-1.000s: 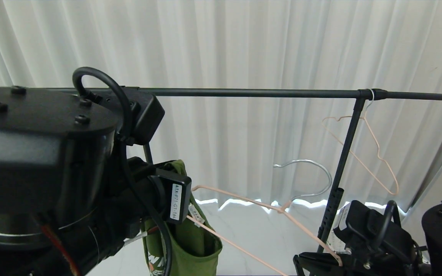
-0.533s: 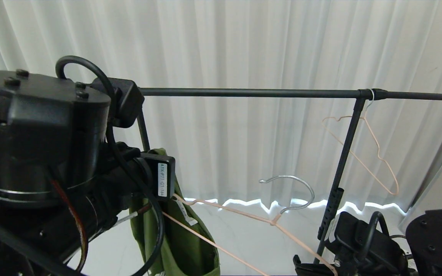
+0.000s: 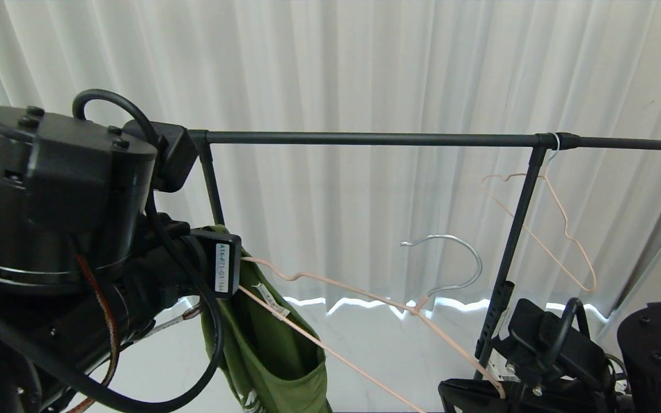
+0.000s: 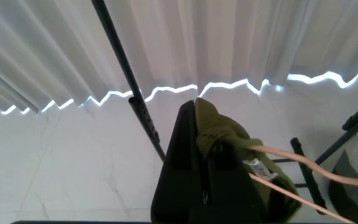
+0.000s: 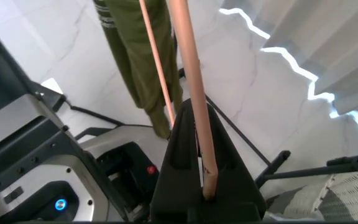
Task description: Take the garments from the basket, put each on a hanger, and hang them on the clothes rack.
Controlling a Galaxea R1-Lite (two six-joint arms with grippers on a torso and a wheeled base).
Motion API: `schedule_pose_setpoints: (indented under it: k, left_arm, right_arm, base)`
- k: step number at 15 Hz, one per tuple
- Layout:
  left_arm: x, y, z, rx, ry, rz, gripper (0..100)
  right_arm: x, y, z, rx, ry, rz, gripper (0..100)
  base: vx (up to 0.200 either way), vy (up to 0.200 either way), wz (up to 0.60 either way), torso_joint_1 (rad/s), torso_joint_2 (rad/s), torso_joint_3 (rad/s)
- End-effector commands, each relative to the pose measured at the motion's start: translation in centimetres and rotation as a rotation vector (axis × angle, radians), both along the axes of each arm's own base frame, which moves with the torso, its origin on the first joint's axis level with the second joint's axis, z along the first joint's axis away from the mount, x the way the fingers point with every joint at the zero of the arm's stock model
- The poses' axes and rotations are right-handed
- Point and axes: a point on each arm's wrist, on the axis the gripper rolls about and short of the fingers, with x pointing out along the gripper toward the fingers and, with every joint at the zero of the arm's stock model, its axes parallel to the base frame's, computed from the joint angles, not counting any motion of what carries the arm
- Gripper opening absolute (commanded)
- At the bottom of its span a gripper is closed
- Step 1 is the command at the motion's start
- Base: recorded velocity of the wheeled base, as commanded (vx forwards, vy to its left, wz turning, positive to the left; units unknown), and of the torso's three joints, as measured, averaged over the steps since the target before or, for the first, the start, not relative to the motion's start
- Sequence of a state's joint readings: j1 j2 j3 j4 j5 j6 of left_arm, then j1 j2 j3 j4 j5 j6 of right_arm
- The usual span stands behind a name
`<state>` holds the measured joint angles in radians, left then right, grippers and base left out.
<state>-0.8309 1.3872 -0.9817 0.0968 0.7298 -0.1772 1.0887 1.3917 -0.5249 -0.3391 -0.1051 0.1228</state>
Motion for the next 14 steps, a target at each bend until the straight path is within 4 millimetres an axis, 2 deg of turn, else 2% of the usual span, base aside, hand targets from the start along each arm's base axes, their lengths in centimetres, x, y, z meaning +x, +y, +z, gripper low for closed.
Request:
schedule_pose_setpoints:
  k: [1, 3, 12, 14]
  left_arm:
    - [-0.7, -0.6, 0.0, -0.004, -0.001, -0.041, 0]
    - [-1.5, -1.2, 0.1, -0.007, -0.003, -0.087, 0]
    - [-3.1, -1.9, 0.7, -0.029, -0.019, -0.166, 0]
    - [-4.0, -3.5, 0.9, -0.084, -0.009, -0.219, 0]
  right_arm:
    - [-0.4, 0.0, 0.2, 0.015, 0.01, 0.043, 0]
    - [-0.4, 0.2, 0.1, 0.019, 0.025, 0.079, 0]
    - [-0.3, 0.6, 0.2, 0.035, 0.049, 0.123, 0]
    - [-0.1, 2.3, -0.1, 0.022, 0.075, 0.157, 0]
  base:
    - [0.0, 0.0, 0.0, 0.0, 0.0, 0.0]
    - [0.0, 0.0, 0.0, 0.0, 0.0, 0.0]
    - [0.0, 0.0, 0.0, 0.0, 0.0, 0.0]
    - [0.0, 0.0, 0.0, 0.0, 0.0, 0.0]
